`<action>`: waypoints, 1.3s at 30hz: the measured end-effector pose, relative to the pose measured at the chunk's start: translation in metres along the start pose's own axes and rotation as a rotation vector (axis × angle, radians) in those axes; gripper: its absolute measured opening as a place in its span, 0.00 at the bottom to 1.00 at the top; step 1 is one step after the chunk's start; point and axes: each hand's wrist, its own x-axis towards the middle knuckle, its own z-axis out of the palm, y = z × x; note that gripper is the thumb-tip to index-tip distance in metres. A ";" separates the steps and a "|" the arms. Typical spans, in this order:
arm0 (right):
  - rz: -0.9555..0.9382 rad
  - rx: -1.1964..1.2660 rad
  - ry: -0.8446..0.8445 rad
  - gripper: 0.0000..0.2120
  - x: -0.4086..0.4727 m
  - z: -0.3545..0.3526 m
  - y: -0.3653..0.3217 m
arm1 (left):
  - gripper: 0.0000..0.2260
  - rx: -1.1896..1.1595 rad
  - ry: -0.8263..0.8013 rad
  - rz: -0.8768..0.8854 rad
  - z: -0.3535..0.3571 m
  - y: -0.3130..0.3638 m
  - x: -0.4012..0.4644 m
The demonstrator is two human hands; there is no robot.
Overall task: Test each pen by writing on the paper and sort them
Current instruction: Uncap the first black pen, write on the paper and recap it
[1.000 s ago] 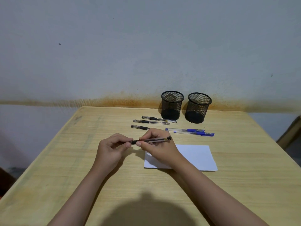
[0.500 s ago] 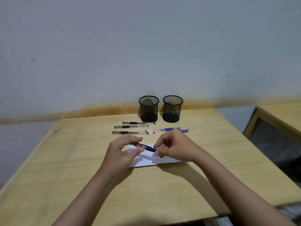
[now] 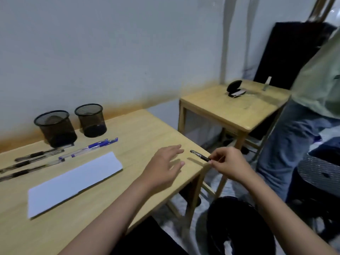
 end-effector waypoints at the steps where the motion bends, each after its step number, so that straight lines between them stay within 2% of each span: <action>1: 0.036 -0.011 0.025 0.01 -0.004 -0.004 0.015 | 0.20 0.040 -0.058 0.034 0.011 0.003 0.010; 6: 0.185 -0.082 0.105 0.03 -0.016 -0.010 0.072 | 0.20 0.241 -0.250 0.047 0.039 0.003 0.033; 11: 0.292 -0.172 0.103 0.06 -0.017 -0.012 0.104 | 0.20 0.225 -0.262 0.043 0.041 -0.002 0.033; 18: 0.234 -0.099 0.128 0.07 -0.010 -0.004 0.083 | 0.20 0.195 -0.240 0.032 0.043 -0.001 0.032; 23: 0.027 0.012 0.316 0.06 -0.003 0.007 0.033 | 0.17 0.186 -0.116 -0.046 0.034 0.006 0.025; 25: -0.039 0.069 0.320 0.06 0.003 0.016 0.011 | 0.17 0.169 -0.063 -0.087 0.022 0.004 0.017; 30: -0.202 0.217 0.204 0.07 0.020 0.053 -0.051 | 0.16 0.155 0.110 -0.221 -0.027 -0.015 -0.020; 36: -0.399 0.348 -0.025 0.07 0.027 0.115 -0.143 | 0.16 0.245 0.383 -0.437 -0.102 -0.044 -0.093; 39: -0.496 0.363 -0.135 0.08 0.023 0.144 -0.187 | 0.17 0.339 0.458 -0.550 -0.137 -0.062 -0.131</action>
